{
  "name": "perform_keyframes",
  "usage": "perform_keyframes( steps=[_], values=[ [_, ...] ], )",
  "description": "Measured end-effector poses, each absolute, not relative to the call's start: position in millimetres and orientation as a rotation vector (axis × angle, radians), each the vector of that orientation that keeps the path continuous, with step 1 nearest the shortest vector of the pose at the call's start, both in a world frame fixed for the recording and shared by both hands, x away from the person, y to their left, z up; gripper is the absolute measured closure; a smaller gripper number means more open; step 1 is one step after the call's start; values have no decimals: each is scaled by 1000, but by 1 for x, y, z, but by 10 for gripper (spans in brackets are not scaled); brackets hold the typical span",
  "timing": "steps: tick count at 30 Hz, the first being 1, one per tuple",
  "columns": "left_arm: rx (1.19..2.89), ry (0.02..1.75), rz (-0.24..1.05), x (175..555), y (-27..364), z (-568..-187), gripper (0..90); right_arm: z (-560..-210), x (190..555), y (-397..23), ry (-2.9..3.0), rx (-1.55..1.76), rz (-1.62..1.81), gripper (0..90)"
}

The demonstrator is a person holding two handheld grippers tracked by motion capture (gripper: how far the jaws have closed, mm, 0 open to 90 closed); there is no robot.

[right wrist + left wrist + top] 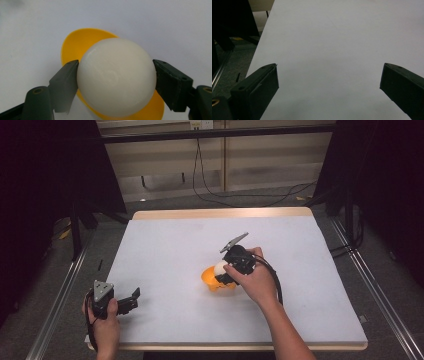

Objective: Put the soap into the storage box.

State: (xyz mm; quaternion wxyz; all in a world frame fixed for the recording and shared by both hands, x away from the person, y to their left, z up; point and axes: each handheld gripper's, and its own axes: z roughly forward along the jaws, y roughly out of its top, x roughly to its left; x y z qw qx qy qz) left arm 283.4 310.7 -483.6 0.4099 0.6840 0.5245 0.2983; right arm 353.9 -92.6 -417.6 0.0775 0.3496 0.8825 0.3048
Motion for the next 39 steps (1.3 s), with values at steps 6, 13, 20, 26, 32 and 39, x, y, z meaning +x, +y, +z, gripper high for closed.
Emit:
perform_keyframes(
  steps=[6, 13, 20, 26, 32, 39],
  values=[
    [1726, 1319, 750, 284, 310, -484, 19, -415, 353, -94, 2636, 1033, 961, 195],
    [1729, 1319, 750, 284, 311, -484, 19, -411, 352, -97, 2622, 1038, 965, 177],
    [1728, 1318, 750, 284, 311, -484, 19, -410, 351, -107, 2600, 1057, 987, 166],
    [1728, 1318, 750, 284, 310, -484, 19, -410, 350, -118, 2579, 1085, 995, 128],
    [1728, 1318, 749, 284, 311, -484, 19, -412, 347, -133, 2535, 1117, 1003, 68],
    [1728, 1319, 749, 284, 311, -484, 19, -414, 343, -151, 2502, 1166, 1012, 33]
  ],
)
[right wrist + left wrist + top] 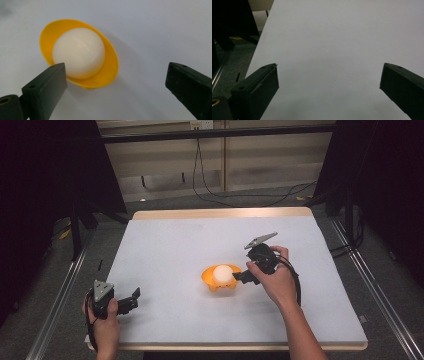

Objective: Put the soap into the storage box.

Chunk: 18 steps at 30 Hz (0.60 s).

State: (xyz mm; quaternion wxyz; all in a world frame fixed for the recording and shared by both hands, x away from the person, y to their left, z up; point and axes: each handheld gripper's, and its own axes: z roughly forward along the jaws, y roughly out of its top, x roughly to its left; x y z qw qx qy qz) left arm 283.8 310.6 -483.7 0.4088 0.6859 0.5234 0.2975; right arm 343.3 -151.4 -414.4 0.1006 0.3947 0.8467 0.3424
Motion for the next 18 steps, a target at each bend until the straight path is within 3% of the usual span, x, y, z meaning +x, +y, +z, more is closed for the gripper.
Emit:
perform_keyframes(
  steps=[18],
  values=[
    [1732, 1319, 756, 284, 310, -484, 20, -423, 329, -199, 2406, 1284, 1000, 0]
  ],
)
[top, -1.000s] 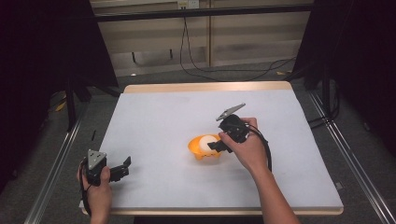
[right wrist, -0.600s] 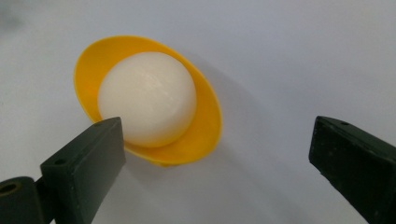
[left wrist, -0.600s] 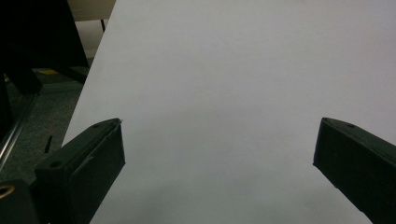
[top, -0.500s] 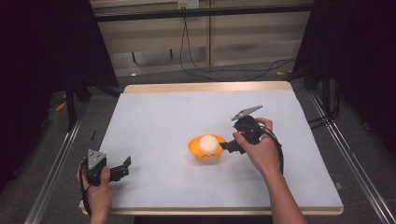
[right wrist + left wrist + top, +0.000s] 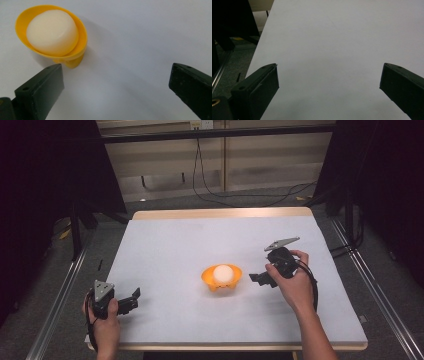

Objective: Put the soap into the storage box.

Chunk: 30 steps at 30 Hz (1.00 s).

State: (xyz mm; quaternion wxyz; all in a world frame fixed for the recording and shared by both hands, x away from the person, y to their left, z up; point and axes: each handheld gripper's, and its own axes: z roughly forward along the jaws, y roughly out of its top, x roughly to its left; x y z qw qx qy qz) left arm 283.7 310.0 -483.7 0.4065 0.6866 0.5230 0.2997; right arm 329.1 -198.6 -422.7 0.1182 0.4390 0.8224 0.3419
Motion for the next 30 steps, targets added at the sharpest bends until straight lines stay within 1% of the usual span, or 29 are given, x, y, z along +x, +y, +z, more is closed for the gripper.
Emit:
perform_keyframes(
  steps=[15, 30],
  values=[
    [1738, 1319, 758, 284, 309, -484, 20, -430, 315, -232, 2337, 1353, 992, 0],
    [1739, 1316, 761, 284, 309, -484, 21, -446, 296, -266, 2279, 1433, 970, 0]
  ],
)
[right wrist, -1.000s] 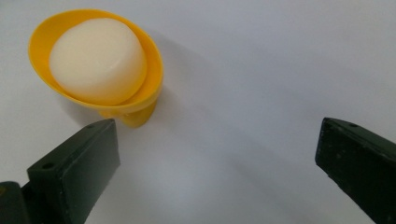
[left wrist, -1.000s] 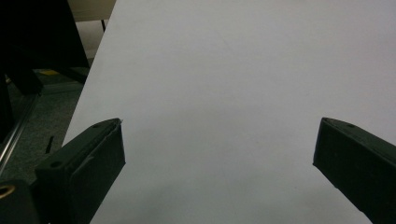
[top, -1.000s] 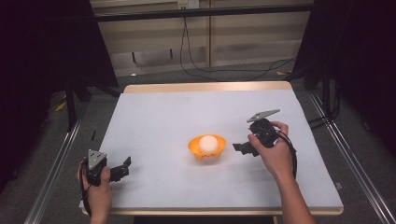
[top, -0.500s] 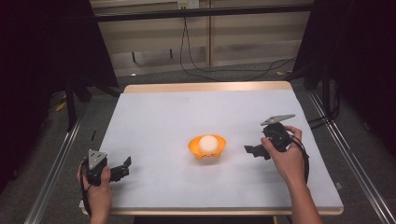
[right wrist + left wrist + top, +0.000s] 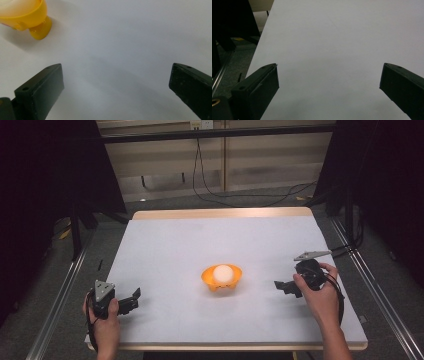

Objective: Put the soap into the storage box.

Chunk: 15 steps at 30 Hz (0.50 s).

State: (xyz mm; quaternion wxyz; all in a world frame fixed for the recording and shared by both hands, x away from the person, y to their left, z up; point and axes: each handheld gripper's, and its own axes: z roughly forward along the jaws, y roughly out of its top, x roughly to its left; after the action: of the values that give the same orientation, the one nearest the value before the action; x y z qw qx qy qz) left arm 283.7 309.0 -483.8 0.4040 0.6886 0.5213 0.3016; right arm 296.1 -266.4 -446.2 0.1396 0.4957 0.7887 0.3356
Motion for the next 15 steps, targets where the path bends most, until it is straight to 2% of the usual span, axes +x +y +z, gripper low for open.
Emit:
perform_keyframes(
  steps=[15],
  values=[
    [1739, 1316, 761, 284, 309, -484, 22, -465, 277, -294, 2233, 1509, 964, 0]
  ],
)
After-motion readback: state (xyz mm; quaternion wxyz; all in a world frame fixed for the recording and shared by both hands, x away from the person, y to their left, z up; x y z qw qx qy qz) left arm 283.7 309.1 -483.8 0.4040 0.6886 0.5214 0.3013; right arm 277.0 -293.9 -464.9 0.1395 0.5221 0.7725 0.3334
